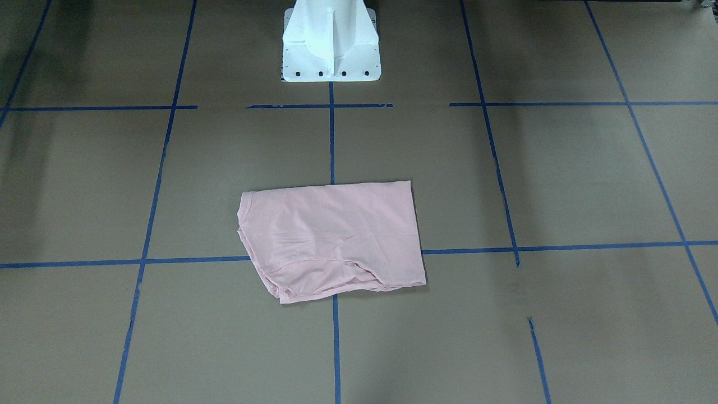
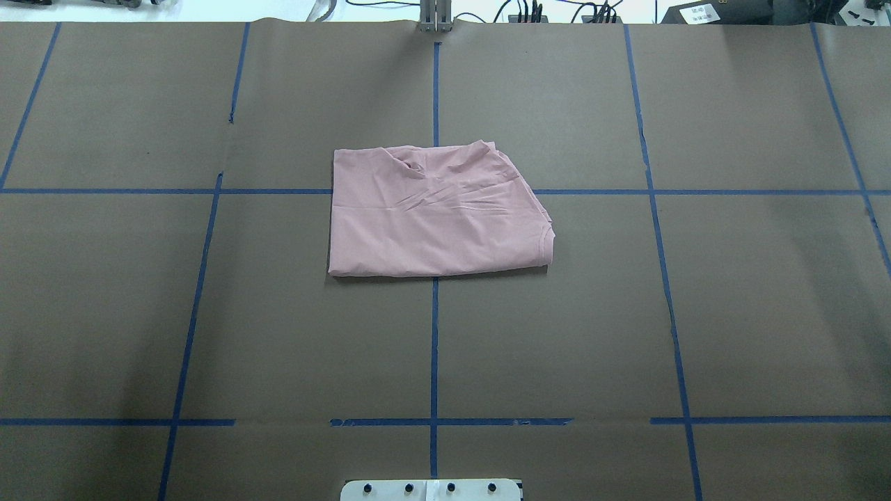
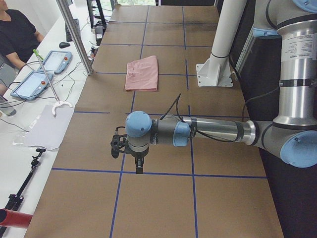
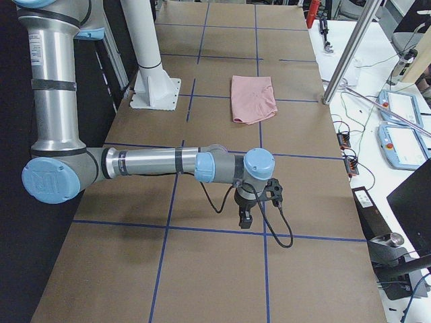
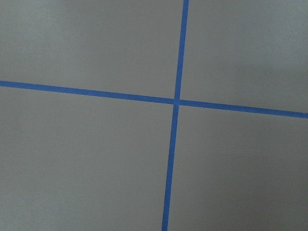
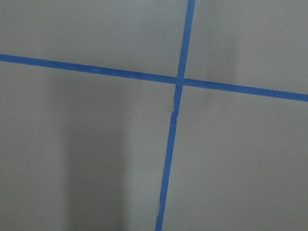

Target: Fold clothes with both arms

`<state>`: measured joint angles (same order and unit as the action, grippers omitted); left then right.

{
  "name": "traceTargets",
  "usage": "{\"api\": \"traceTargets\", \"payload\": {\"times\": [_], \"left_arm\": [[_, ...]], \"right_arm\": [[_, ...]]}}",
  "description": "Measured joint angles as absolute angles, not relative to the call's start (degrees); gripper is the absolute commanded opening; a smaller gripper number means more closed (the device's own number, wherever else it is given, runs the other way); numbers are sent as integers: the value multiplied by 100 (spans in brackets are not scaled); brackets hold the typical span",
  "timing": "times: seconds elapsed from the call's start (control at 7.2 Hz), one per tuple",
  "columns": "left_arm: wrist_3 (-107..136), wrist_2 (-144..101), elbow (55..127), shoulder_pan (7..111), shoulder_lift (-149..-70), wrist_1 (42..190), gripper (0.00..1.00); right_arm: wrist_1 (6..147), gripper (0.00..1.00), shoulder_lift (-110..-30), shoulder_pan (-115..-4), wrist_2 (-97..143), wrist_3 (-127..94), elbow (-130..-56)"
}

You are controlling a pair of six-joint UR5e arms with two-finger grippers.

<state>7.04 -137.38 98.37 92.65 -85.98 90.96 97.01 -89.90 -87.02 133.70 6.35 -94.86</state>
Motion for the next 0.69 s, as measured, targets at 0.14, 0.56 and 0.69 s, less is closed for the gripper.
{"api": "traceTargets", "payload": {"times": [0.14, 0.56, 0.69], "left_arm": [[701, -13716, 9845, 9222, -8606, 9100, 100], [673, -13105, 9900, 9059, -8634, 9104, 100], [665, -13037, 9900, 9049, -8637, 9105, 100]], "right_arm": [[9698, 100, -8983, -8701, 13364, 640, -9489], [9695, 100, -8976, -8701, 13360, 648, -9499], [9694, 100, -8977, -8701, 13359, 648, -9503]]}}
